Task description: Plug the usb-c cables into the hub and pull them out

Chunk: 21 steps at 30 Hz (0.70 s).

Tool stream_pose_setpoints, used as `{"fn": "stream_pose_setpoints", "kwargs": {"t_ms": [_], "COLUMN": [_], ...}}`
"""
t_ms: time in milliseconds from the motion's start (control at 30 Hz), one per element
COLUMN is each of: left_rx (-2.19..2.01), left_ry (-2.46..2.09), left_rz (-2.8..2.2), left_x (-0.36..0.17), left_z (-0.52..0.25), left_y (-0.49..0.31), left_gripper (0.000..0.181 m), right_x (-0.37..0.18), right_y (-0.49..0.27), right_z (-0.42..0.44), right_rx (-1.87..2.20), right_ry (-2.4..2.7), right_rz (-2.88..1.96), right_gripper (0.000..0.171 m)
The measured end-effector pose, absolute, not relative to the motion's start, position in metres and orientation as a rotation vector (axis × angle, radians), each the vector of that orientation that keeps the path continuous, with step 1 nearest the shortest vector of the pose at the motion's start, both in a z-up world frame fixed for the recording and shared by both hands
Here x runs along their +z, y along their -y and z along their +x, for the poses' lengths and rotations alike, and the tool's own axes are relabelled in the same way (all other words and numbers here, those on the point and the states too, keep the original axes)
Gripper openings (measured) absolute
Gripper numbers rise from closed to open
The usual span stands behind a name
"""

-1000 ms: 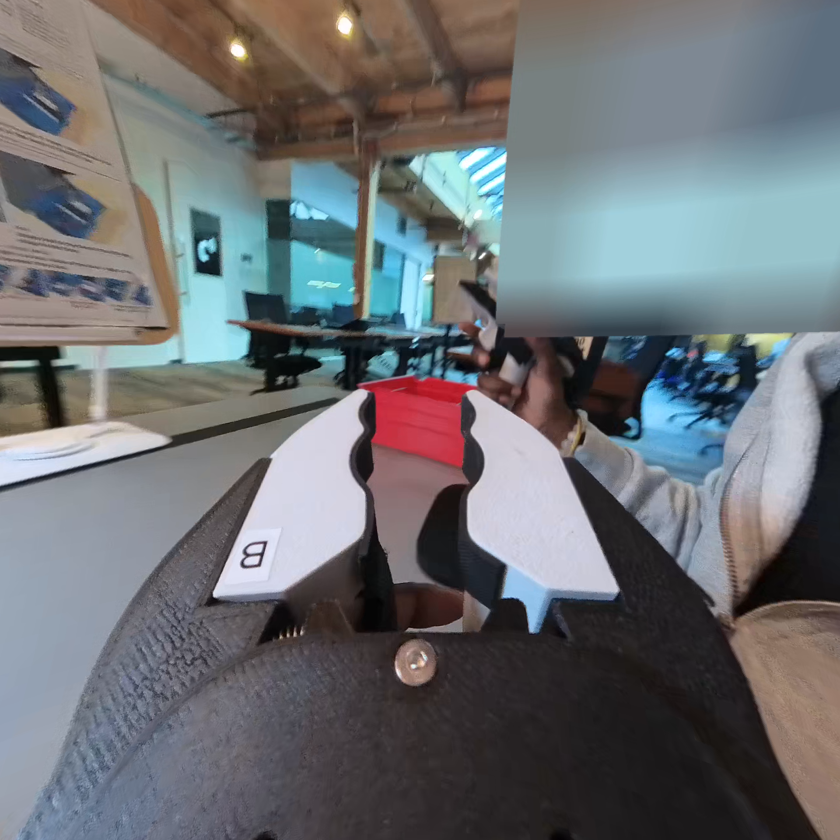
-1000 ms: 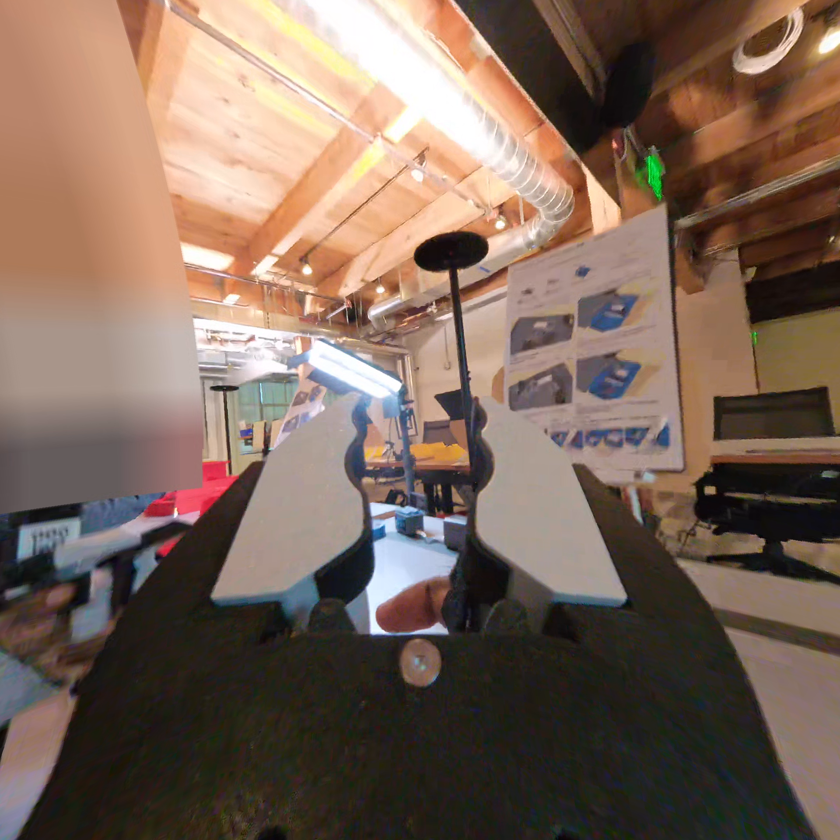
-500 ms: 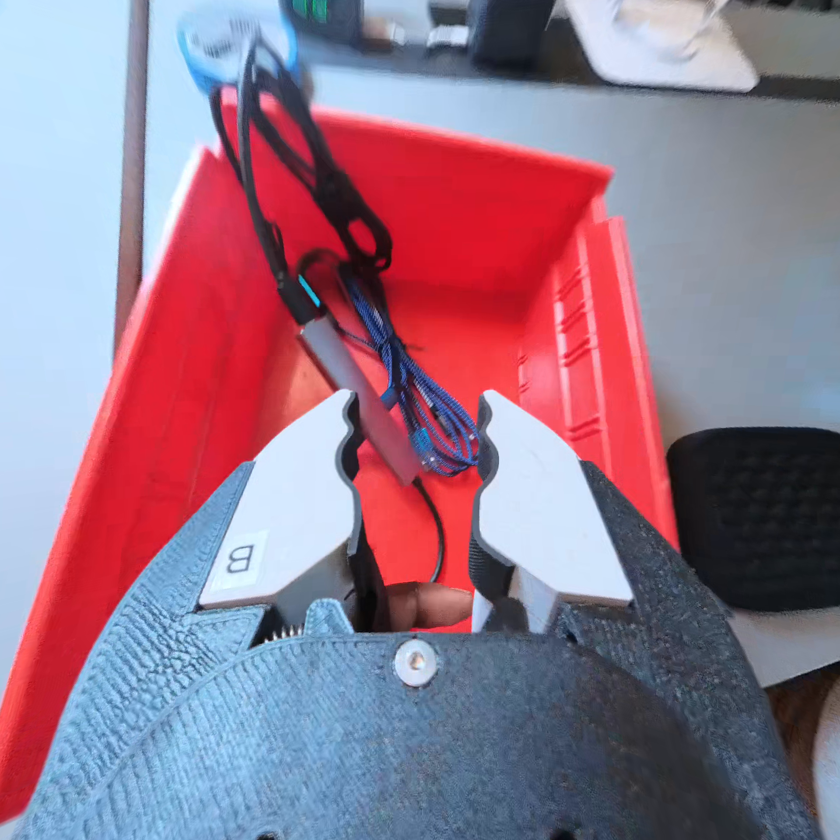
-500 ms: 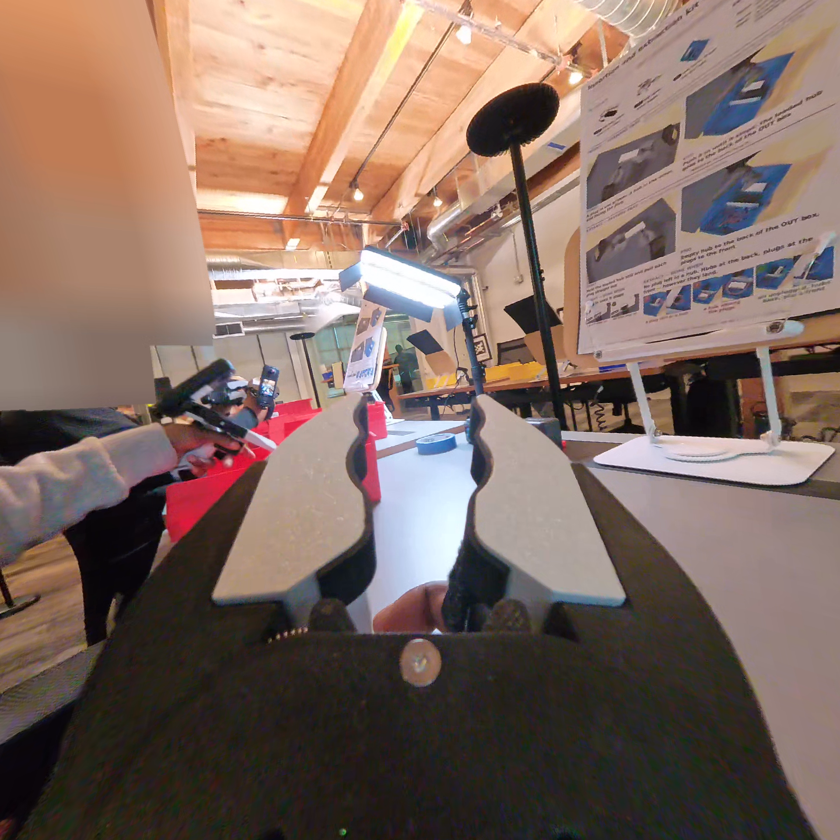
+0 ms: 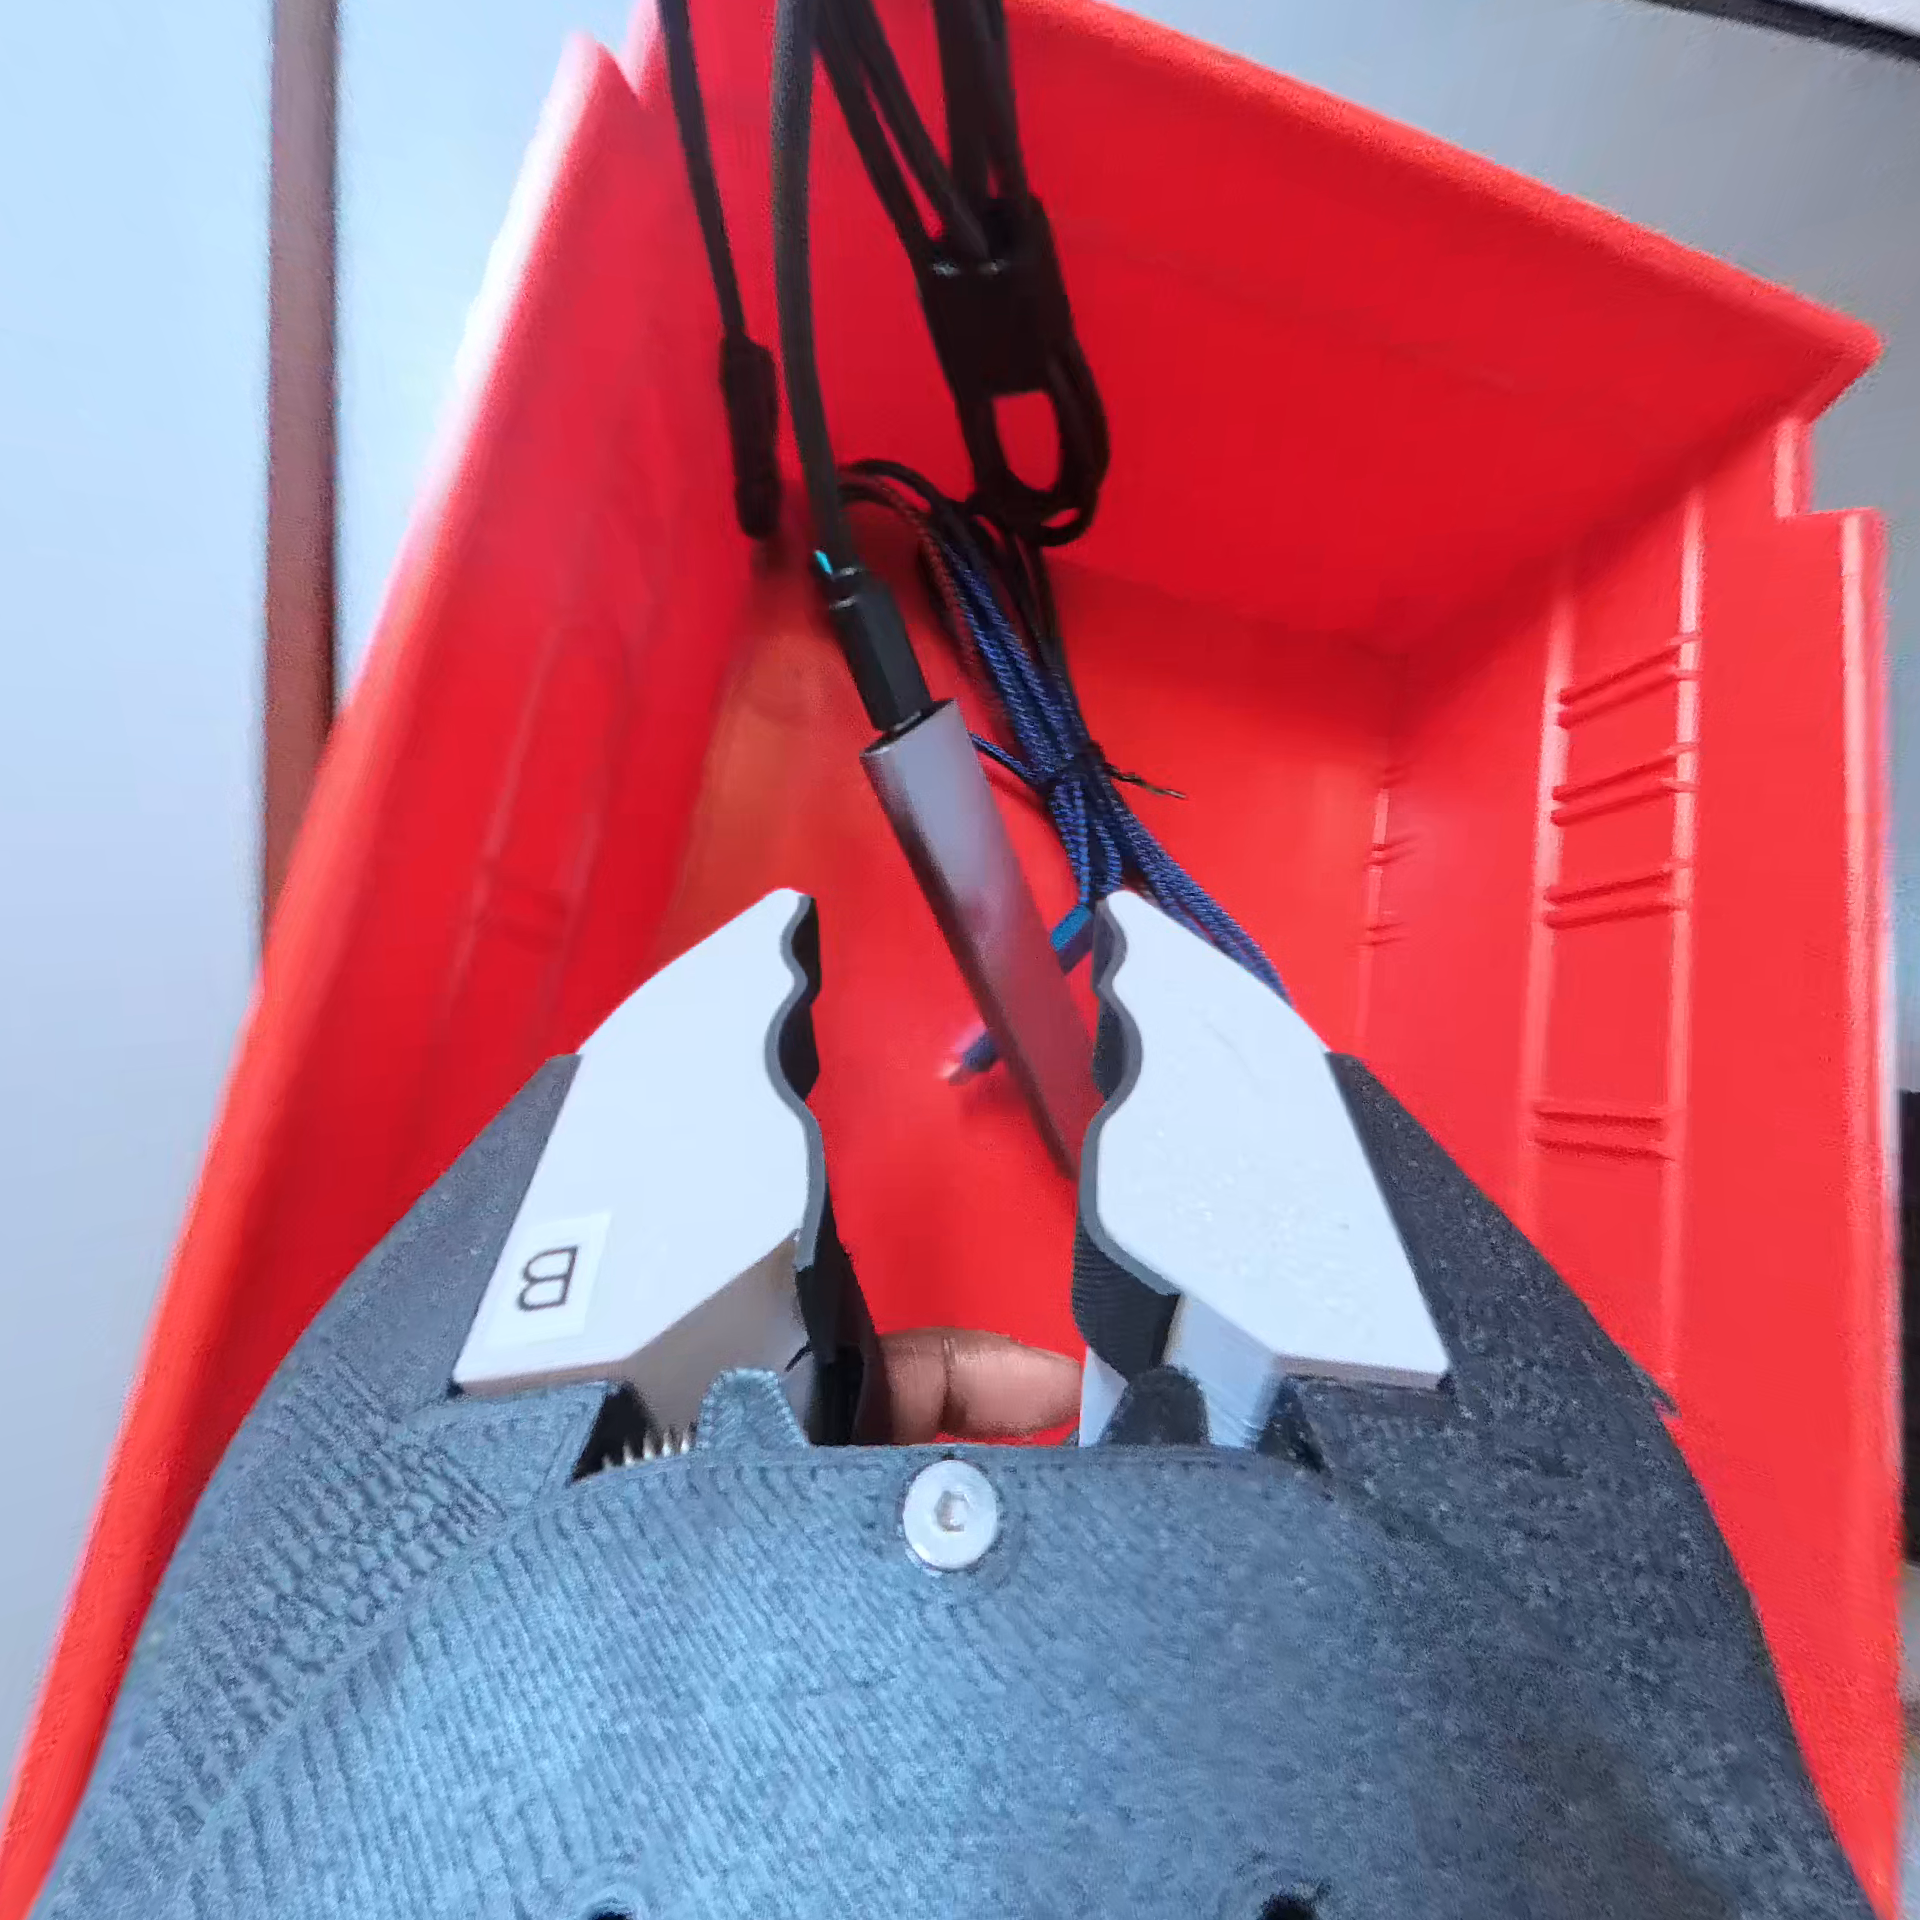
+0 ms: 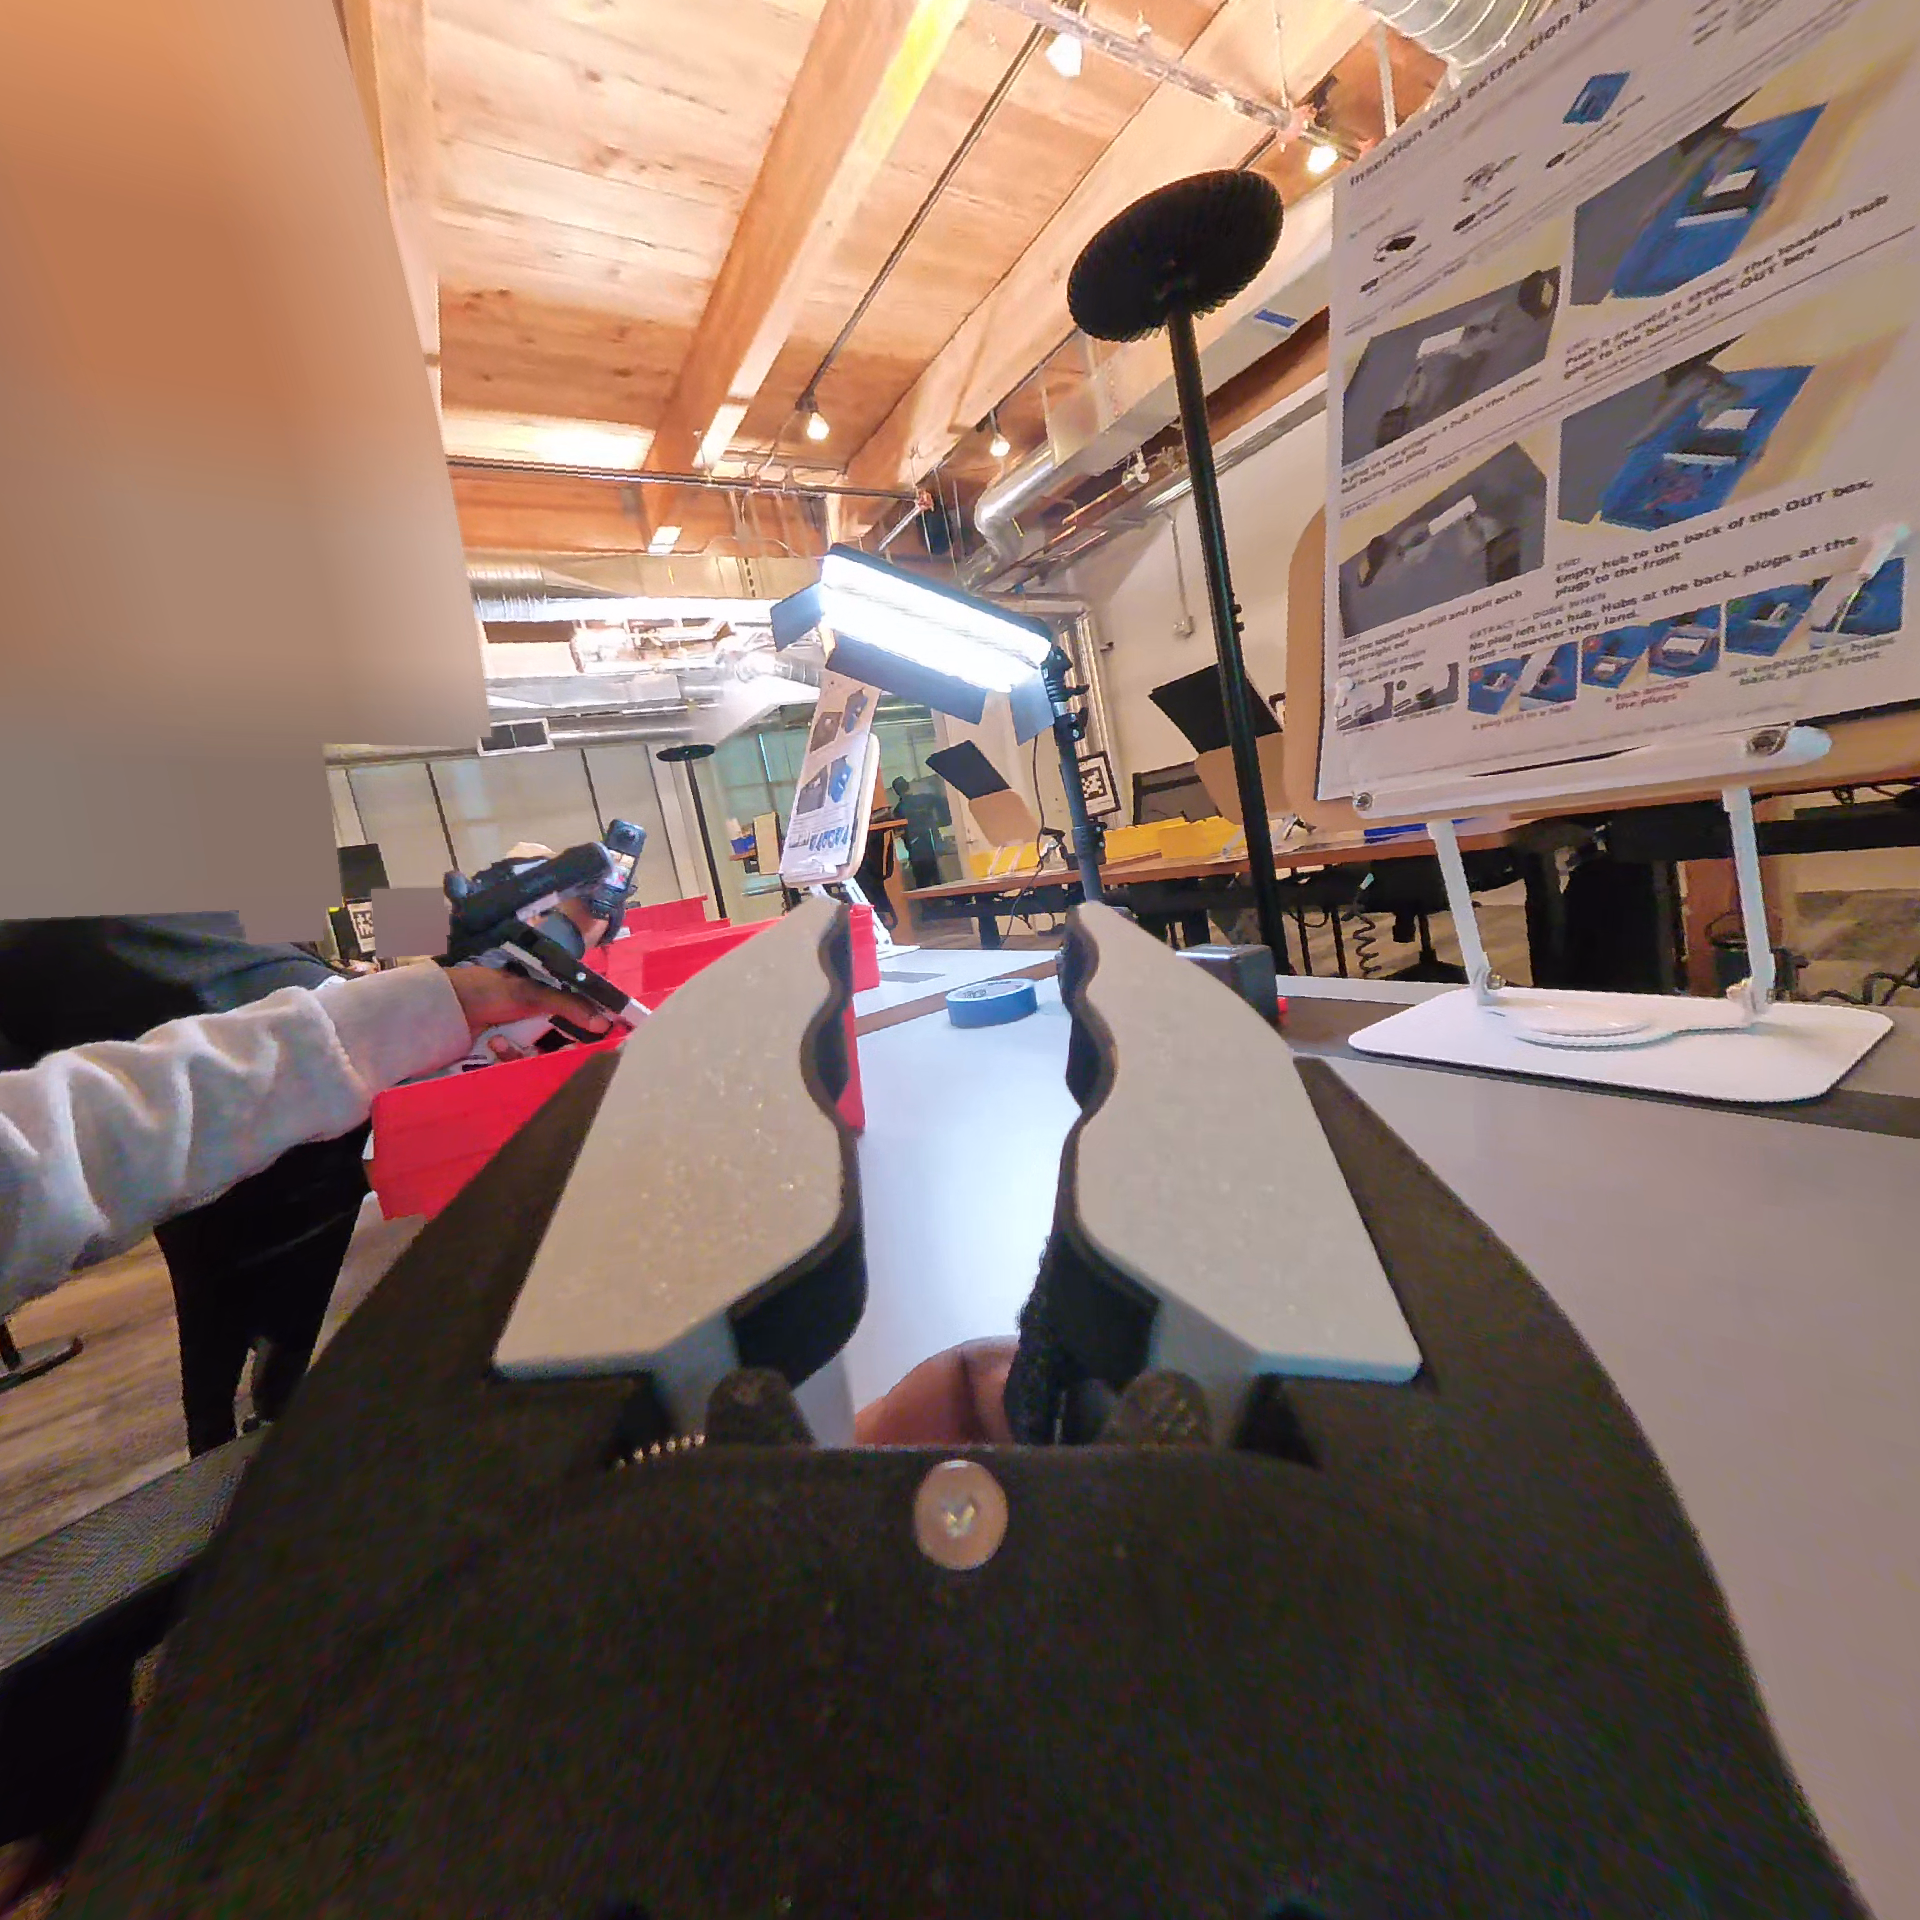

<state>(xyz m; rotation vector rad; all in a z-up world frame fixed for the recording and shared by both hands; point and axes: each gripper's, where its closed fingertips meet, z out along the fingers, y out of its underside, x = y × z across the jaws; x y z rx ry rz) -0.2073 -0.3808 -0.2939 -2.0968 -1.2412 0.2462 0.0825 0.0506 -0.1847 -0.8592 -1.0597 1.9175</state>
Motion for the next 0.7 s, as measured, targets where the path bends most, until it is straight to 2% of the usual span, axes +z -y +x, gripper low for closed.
{"fn": "stream_pose_setpoints", "kwargs": {"t_ms": [67, 267, 333, 367, 500, 700], "left_rx": [0.297, -0.024, -0.015, 0.027, 0.042, 0.265], "left_ry": [1.214, 1.222, 1.258, 1.264, 1.187, 0.978], "left_rz": [-2.106, -2.116, -2.100, -2.103, -1.996, -1.933], "left_x": [-0.291, -0.318, -0.325, -0.328, -0.309, -0.240], "left_z": [-0.208, -0.202, -0.208, -0.212, -0.211, -0.198], "left_y": [0.380, 0.349, 0.348, 0.350, 0.346, 0.338], "left_gripper": [0.057, 0.060, 0.044, 0.023, 0.015, 0.009], "right_x": [-0.185, -0.182, -0.182, -0.182, -0.181, -0.180], "right_y": [-0.052, -0.057, -0.058, -0.059, -0.060, -0.063], "right_z": [0.083, 0.085, 0.084, 0.084, 0.084, 0.085], "right_rx": [1.930, 1.944, 1.927, 1.922, 1.923, 1.916], "right_ry": [1.049, 1.034, 1.032, 1.031, 1.022, 1.001], "right_rz": [-0.868, -0.876, -0.877, -0.877, -0.885, -0.890], "right_gripper": [0.038, 0.037, 0.036, 0.036, 0.036, 0.035]}}
